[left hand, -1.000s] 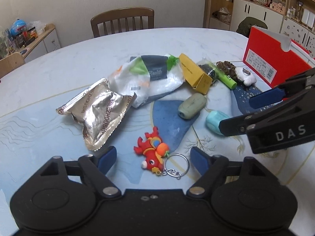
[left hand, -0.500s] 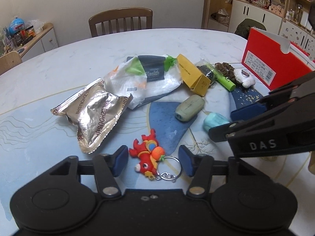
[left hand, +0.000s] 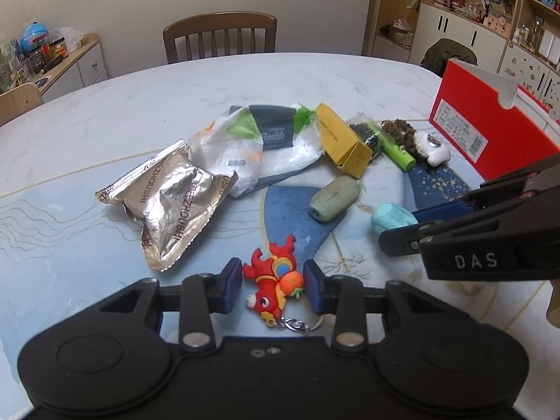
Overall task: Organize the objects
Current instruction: 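Carry the blue soap and dragon keychain with both tools into the shoebox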
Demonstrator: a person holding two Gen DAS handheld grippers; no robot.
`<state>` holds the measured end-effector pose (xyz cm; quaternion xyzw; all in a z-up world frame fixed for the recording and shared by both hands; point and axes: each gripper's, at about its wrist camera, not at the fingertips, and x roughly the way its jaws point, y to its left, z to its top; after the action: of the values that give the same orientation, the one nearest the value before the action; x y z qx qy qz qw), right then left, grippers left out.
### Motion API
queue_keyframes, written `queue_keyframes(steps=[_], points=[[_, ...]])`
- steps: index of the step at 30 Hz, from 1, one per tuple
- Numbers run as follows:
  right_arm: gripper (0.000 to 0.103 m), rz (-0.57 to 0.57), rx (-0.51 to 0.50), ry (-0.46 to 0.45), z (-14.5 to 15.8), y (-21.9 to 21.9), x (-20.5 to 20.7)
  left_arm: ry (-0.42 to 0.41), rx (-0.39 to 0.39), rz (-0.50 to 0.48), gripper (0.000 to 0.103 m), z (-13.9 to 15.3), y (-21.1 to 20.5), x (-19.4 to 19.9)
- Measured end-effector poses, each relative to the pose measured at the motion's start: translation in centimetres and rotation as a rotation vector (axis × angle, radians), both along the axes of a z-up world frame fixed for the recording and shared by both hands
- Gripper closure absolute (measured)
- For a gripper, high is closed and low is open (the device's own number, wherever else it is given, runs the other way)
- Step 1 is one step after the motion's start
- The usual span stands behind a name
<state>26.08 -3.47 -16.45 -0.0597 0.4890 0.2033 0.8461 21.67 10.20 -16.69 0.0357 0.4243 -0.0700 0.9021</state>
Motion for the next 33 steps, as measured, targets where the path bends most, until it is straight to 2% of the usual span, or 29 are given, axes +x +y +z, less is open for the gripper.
queue_keyframes(steps=[9,17,24,33], points=[[0.074,-0.064,0.067,-0.022,4.1,-3.4,-1.9,0.000,-0.036,-0.003,0.067,4.3,-1.2,-0.9],[0.074,-0.101,0.081,-0.097,8.9,-7.2,-3.7,-0.031,-0.067,-0.063,0.067,8.6,-4.1,-1.4],[0.074,-0.158,0.088,-0.134,11.1,-11.6,-4.7,-0.046,-0.072,-0.159,0.067,11.6,-8.7,-0.8],[0.074,-0.256,0.082,-0.202,13.3,-19.6,-4.2,-0.059,-0.080,-0.299,0.067,14.6,-16.5,1.3]])
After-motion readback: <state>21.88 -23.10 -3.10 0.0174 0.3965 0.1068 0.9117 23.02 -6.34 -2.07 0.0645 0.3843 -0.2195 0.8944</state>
